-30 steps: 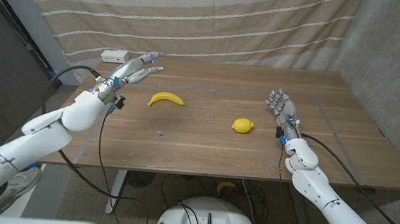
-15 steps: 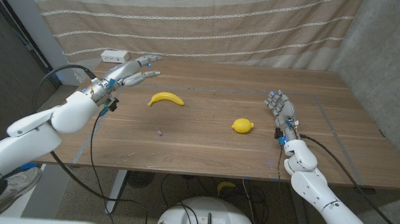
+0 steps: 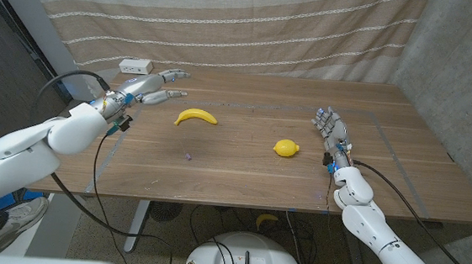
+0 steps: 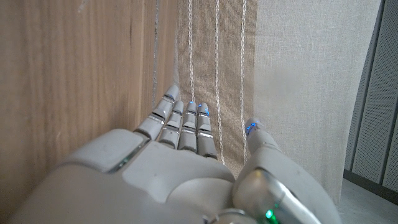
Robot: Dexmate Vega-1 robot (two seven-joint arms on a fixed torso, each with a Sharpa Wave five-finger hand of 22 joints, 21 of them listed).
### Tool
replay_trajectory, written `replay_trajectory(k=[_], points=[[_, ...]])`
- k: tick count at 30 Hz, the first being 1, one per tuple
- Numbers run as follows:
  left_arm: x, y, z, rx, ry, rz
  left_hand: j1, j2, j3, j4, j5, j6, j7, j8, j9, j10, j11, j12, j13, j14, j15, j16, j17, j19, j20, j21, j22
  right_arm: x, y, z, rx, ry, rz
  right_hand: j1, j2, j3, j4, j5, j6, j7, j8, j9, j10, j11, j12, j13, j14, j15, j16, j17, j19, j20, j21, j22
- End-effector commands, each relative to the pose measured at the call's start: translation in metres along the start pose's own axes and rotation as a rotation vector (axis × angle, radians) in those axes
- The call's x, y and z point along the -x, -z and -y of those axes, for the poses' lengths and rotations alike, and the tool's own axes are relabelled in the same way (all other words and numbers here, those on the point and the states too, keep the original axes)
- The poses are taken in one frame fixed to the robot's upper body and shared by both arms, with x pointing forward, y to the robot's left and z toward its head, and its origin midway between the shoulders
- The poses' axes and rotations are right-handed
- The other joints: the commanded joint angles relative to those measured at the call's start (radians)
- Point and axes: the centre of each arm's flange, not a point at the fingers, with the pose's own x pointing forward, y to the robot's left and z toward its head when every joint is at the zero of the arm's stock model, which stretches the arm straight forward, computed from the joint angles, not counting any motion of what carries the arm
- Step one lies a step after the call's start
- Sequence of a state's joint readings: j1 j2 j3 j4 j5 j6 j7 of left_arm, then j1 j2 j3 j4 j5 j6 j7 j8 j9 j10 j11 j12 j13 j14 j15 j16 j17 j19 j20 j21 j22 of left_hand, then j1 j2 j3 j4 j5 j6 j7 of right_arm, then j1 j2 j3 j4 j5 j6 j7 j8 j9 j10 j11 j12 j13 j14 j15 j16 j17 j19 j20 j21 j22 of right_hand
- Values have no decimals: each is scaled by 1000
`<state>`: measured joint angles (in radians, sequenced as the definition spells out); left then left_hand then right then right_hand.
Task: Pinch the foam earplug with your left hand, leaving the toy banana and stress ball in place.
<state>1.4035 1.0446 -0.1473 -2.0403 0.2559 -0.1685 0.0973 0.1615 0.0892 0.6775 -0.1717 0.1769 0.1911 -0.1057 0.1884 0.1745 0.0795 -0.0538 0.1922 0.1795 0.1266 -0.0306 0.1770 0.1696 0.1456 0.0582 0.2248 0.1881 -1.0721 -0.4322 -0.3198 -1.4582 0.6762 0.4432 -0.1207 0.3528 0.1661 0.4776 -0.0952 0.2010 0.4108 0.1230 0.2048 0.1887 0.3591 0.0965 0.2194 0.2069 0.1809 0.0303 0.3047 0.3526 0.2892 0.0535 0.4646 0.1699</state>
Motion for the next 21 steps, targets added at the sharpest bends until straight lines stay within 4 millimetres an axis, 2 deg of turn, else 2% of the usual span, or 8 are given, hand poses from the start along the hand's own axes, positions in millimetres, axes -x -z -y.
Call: replay_trajectory(k=[1,5,21], points=[[4,-11,-8,-202,135,-13,10,-12,1,-13,3,5,-15,4,5,-4,-1,-2,3,-10,-1,-1,6,-6,-4,-3,3,8,-1,-2,-3,-3,7,8,4,4,-8,4,13,0,1,1,13,1,6,3,6,3,-4,2,7,-1,-6,6],[6,-16,-11,-262,163,-15,19,-22,1,-18,4,11,-23,8,5,-8,-9,-2,4,-15,-4,0,6,-10,-7,-5,2,9,0,-2,-4,-5,5,7,4,3,-8,4,16,1,2,1,15,1,6,3,6,3,-4,1,8,-1,-7,6],[14,-32,-17,-463,219,-9,57,-50,3,-23,8,20,-48,16,6,-32,-13,-6,5,-36,-10,0,7,-19,-18,-11,1,14,3,-4,-13,-6,4,5,5,3,-8,4,25,6,3,2,22,6,8,4,7,2,-4,1,11,0,-11,6]])
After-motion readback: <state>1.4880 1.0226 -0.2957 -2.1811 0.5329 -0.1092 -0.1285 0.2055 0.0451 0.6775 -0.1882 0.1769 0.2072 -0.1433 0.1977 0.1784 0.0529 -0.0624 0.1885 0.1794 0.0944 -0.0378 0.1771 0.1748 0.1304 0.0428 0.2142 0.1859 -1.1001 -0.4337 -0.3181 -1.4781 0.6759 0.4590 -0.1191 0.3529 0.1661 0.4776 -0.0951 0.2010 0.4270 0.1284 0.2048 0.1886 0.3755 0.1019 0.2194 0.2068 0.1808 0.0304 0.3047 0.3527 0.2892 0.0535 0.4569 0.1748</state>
